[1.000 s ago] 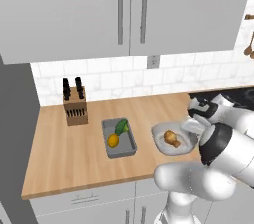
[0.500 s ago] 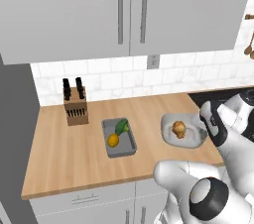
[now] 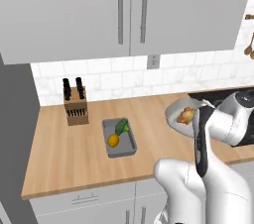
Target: Take the meat container that has the chicken drumstick and place it on the second highest rack of the freezer. Then take the vegetable container that has the lemon and broccoli and place it on the highest rack of the freezer.
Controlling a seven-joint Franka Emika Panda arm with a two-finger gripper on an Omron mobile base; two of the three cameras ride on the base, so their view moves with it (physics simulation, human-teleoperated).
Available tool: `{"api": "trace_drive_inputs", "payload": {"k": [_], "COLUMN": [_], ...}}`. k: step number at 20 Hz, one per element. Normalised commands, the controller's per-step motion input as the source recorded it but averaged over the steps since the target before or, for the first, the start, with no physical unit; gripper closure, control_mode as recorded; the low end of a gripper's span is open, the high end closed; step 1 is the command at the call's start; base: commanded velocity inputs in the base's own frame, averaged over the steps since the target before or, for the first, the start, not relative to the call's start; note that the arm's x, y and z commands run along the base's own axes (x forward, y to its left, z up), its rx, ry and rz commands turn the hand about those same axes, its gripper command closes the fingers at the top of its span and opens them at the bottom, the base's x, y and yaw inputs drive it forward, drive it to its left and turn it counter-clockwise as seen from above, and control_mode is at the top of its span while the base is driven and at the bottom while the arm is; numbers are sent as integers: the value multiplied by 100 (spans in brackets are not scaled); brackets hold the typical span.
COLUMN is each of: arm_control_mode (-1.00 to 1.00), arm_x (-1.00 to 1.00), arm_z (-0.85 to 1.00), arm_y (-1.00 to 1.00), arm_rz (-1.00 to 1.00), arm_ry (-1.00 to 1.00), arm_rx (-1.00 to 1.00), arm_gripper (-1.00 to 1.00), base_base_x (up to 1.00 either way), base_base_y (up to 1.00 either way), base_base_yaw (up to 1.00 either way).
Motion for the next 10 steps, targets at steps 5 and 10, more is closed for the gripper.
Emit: {"api": "trace_drive_inputs", "payload": {"k": [5,10], "arm_control_mode": [-100,-100], "arm_x": [-2,0], "arm_z": [58,42], "arm_y": [22,16], "arm_rz": [-43,-33], "arm_ry": [-8,-1], "arm_rx": [0,2], "arm_gripper": [100,100], "base_base_x": [0,0], "base_base_y": [0,0], "base_base_yaw": [0,0]}}
